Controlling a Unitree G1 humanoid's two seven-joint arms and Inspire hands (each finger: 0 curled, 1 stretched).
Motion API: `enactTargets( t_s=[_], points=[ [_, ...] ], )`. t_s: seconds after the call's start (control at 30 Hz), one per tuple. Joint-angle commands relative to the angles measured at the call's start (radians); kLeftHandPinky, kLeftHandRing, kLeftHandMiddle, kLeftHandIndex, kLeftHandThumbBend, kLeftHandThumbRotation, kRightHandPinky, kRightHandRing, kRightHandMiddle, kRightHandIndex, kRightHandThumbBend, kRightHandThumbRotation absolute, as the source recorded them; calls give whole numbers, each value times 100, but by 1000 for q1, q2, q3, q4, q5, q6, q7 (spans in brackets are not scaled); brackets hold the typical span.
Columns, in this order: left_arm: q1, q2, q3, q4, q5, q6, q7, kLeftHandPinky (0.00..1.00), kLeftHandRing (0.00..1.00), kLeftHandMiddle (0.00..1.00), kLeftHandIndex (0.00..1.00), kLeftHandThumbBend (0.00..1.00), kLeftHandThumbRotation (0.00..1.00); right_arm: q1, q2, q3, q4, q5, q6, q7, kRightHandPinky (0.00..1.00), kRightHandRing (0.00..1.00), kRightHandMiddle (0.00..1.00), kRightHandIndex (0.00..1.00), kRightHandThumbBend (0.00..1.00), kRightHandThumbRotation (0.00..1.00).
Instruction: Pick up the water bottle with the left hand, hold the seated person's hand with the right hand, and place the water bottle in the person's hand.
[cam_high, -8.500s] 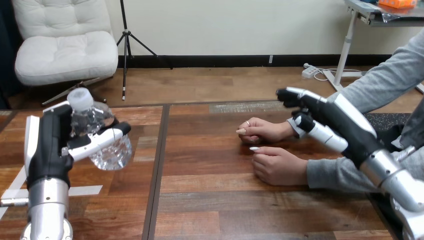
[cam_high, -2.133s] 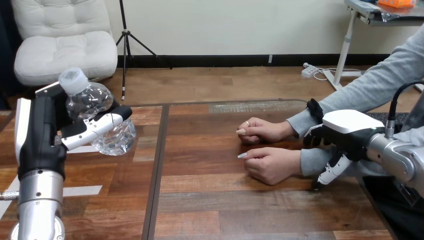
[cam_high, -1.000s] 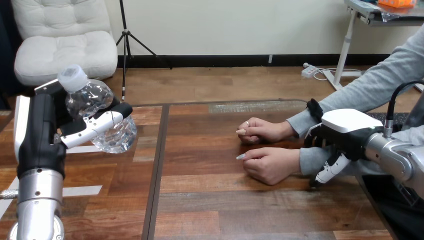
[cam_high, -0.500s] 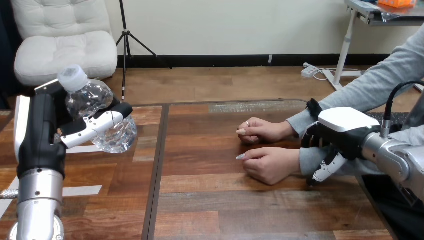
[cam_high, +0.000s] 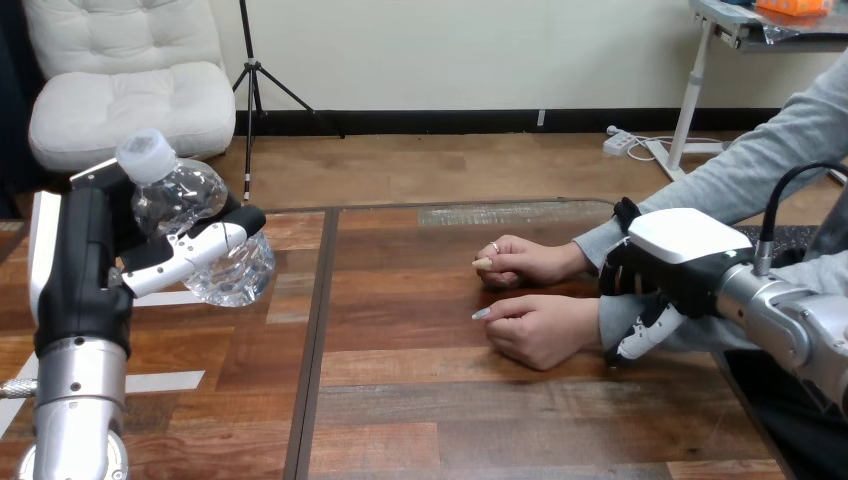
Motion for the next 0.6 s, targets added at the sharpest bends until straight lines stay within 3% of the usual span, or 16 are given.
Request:
enactTargets(
  t_s=[0.0, 0.57],
  points=[
    [-46, 2, 7, -60, -7, -27, 4, 28, 34, 39, 40, 71, 0, -67, 25, 13, -16, -7, 9, -38, 52, 55, 58, 60, 100, 40],
    [-43, 0, 9, -60, -13, -27, 3, 28, 34, 39, 40, 71, 0, -68, 48, 27, -13, -14, 31, -55, 45, 49, 52, 53, 100, 41]
  ],
)
